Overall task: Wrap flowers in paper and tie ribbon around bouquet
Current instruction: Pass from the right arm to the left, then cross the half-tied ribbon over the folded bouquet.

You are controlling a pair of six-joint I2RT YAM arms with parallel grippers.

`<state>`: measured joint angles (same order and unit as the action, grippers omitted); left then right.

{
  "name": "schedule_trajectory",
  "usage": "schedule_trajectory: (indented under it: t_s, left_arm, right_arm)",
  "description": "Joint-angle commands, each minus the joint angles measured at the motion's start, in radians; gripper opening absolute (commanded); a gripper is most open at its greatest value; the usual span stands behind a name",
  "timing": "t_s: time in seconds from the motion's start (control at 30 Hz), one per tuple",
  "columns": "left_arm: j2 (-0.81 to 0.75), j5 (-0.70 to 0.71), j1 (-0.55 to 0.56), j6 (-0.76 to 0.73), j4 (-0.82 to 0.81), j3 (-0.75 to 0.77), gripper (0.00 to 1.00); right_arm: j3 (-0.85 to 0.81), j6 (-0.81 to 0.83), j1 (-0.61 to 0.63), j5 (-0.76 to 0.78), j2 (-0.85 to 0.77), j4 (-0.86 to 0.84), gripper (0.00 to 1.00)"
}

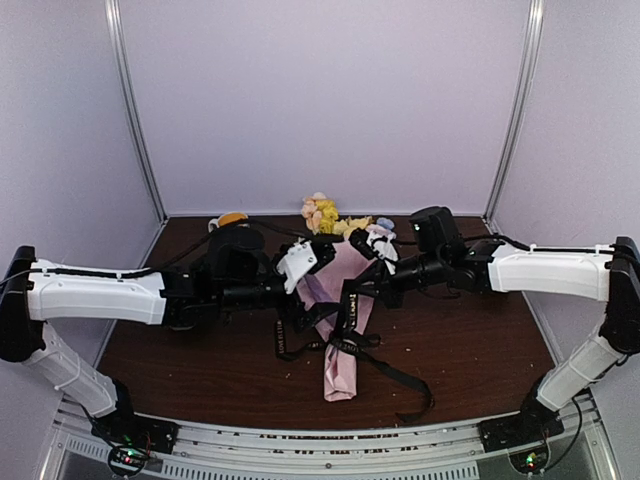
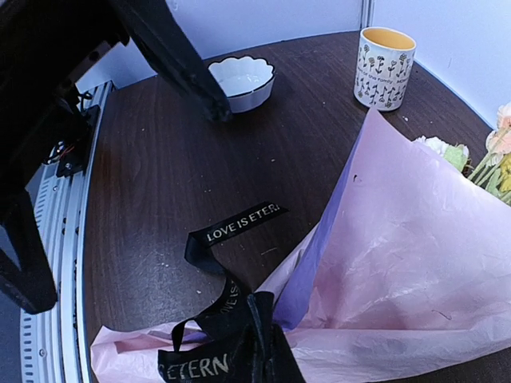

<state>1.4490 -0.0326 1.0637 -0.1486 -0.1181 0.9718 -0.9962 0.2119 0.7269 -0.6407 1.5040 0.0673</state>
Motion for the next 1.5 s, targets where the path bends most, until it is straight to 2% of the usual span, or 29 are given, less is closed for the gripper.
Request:
schedule_trajectory:
  t_s: [0.0,0.1,0.3,0.37,0.4,0.47,0.57,0.6,0.73,0.93,1.13,1.3,1.47]
  left_arm:
    - [0.022,-0.02,-0.054,0.153,-0.176,-0.07,0.94]
    - [0.048,-0.106,-0.07,0.184,-0.244,-0.109,0.84]
    - [0.138,-0.219,-0.07,0.235,-0.28,-0.081,0.88]
    - [0.154,-0.214,-0.07,0.245,-0.288,-0.082,0.82]
    - [0.156,-0.215,-0.07,0.245,-0.308,-0.087,0.75]
    - [0.158,-0.227,-0.07,0.243,-0.329,-0.097,0.52]
    - [0.165,-0.221,-0.07,0.242,-0.316,-0.095,0.09]
    - [0.167,-0.214,-0.07,0.245,-0.317,-0.1,0.0]
    - [0.167,-0.214,-0.07,0.266,-0.356,-0.14,0.0]
    - [0.18,-0.233,-0.07,0.279,-0.369,-0.151,0.0]
    - [0.182,-0.248,-0.07,0.286,-0.375,-0.16,0.0]
    - [0.182,-0.247,-0.07,0.282,-0.358,-0.16,0.0]
    - [0.179,-0.242,-0.07,0.277,-0.345,-0.159,0.0]
  right_arm:
    - [0.03,-0.066,0.032,0.043,-0.057,-0.065,0.0]
    - [0.077,-0.132,0.059,0.068,-0.09,-0.15,0.0]
    - [0.112,-0.269,0.132,0.171,-0.108,-0.268,0.0]
    - [0.117,-0.287,0.157,0.188,-0.106,-0.294,0.0]
    - [0.117,-0.29,0.167,0.197,-0.104,-0.298,0.0]
    - [0.115,-0.289,0.176,0.203,-0.096,-0.295,0.0]
    - [0.112,-0.285,0.18,0.202,-0.094,-0.279,0.01]
    - [0.111,-0.279,0.18,0.204,-0.096,-0.269,0.04]
    - [0.103,-0.276,0.17,0.271,-0.121,-0.184,0.25]
    - [0.097,-0.408,0.062,0.379,-0.092,0.046,0.42]
    - [0.142,-0.469,-0.01,0.243,0.02,0.094,0.48]
    - [0.067,-0.426,-0.017,0.167,0.133,0.172,0.48]
    - [0.041,-0.396,-0.017,0.16,0.182,0.226,0.45]
